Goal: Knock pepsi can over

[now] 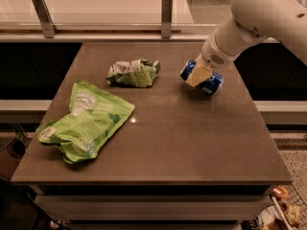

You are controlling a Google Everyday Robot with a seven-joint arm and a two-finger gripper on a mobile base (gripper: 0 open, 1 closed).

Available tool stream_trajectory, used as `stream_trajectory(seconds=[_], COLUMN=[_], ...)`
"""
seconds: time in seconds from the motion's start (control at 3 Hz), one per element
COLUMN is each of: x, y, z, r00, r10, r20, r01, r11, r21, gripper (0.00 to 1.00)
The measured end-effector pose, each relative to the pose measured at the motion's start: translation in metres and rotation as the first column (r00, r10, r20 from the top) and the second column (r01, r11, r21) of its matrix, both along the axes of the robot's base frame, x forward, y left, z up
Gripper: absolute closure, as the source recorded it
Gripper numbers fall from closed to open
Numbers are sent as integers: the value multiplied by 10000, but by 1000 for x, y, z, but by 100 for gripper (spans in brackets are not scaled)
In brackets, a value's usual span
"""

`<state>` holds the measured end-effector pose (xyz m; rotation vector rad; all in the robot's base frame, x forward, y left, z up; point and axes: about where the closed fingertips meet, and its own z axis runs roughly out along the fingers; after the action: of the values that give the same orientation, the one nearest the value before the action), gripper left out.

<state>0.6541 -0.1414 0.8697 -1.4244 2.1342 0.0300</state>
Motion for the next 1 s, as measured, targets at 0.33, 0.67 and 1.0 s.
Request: stream_trajectory(seconds=[0.33,0.67,1.0], x=[7,14,14], y=[17,29,29], z=[-21,-37,-34], r00=[9976,9934,9934], r10=[429,740,741], r20=[-543,-873,-873], r01=[-433,-720,-720], r11=[9990,9970,9970], r21=[-69,267,266], gripper=[100,100,82])
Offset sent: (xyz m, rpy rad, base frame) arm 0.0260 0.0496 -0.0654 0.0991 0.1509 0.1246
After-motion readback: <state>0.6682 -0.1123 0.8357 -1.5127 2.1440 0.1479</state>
